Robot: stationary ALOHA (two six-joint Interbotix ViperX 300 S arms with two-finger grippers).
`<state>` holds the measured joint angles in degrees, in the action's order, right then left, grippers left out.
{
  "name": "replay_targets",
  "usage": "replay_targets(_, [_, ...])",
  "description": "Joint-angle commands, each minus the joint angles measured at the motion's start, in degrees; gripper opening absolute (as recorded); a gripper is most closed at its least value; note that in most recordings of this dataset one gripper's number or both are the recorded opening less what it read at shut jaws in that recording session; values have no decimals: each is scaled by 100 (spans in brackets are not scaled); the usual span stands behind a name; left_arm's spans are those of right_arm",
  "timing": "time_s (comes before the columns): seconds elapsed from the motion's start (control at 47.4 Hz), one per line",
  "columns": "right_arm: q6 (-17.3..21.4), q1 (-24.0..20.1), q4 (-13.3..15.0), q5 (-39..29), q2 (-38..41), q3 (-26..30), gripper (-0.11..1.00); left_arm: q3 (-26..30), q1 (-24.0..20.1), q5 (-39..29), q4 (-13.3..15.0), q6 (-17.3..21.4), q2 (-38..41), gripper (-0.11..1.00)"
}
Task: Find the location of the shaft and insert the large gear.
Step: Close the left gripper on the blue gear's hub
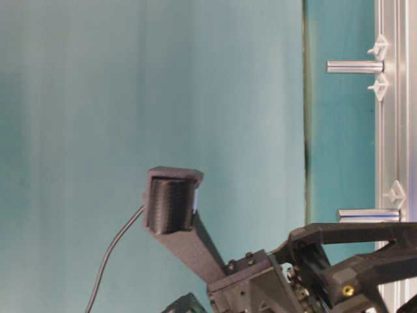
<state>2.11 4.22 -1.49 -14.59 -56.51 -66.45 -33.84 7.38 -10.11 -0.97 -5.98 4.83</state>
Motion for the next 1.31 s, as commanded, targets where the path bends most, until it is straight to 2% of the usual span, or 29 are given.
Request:
replay_targets(0.0, [53, 18, -9, 26, 0, 44, 0, 132, 35, 9, -18, -9, -26, 93])
replay_targets(0.653, [62, 18, -62, 26, -18, -9, 0, 149, 26, -62, -18, -26, 264, 93])
replay_targets(0.885, [431, 18, -53, 26, -18, -70, 0, 176, 26, -70, -18, -62, 272, 93])
replay_targets(1.286, [457, 18, 18, 26, -264, -132, 0, 202, 26, -62, -18, -105, 352, 93])
